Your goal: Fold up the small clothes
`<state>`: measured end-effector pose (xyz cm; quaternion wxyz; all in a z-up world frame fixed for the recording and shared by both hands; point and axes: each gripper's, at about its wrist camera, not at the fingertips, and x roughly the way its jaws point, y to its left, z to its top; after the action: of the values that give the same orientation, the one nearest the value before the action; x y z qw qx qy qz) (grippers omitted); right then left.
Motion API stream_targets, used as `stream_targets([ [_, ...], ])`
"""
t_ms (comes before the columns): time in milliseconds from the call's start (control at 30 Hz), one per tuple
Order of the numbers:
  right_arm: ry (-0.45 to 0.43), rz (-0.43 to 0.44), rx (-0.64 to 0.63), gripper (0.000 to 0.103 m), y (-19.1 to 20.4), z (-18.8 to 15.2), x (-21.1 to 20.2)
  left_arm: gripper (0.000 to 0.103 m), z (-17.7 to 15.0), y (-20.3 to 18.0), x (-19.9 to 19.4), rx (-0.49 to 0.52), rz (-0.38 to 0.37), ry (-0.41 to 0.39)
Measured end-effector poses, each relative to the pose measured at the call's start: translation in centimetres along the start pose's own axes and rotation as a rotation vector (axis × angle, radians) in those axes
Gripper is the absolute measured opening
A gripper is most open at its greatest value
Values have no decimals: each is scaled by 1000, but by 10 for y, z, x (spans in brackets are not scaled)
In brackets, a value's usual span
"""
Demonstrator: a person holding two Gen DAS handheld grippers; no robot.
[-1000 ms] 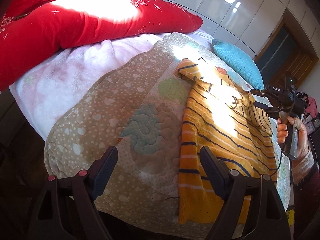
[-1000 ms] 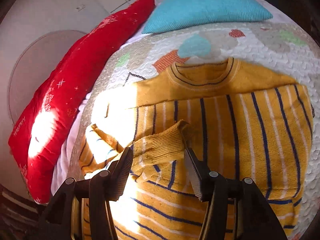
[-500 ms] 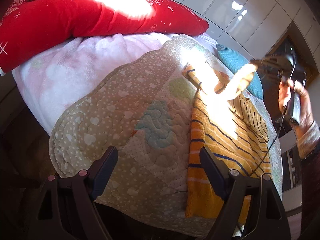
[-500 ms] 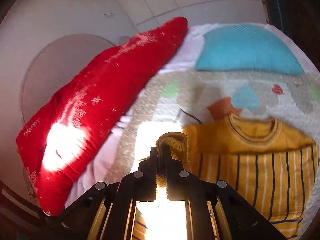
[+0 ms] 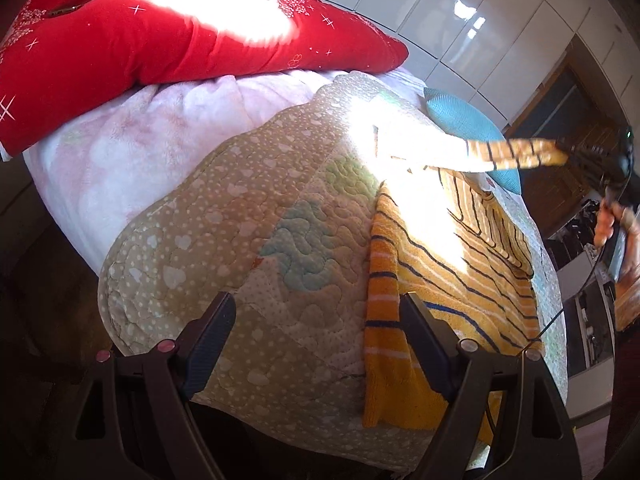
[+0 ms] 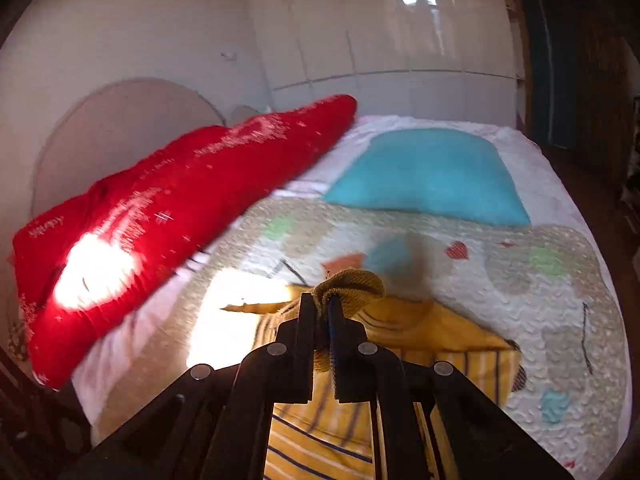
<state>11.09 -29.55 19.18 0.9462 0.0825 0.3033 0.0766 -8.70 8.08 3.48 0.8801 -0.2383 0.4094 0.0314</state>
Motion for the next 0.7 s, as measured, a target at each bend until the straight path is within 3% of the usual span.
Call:
stream_targets([
  [167,226,-224,117,11,-99,-64,52,83,0,-10,8,21,9,19],
  [267,185,-199,213,18,-126,-77,37,83,0,-20,12,52,19,22],
  [400,154,-146,242,24,-120,-85,8,83,-2,-33,25,86,25,48],
  [600,231,30,218,26,-82,-134,-12,83,-8,-49,37,136,21,89],
  [700,281,9,166,32,-84,-163,-35,83,-9,-50,37,152,31,97],
])
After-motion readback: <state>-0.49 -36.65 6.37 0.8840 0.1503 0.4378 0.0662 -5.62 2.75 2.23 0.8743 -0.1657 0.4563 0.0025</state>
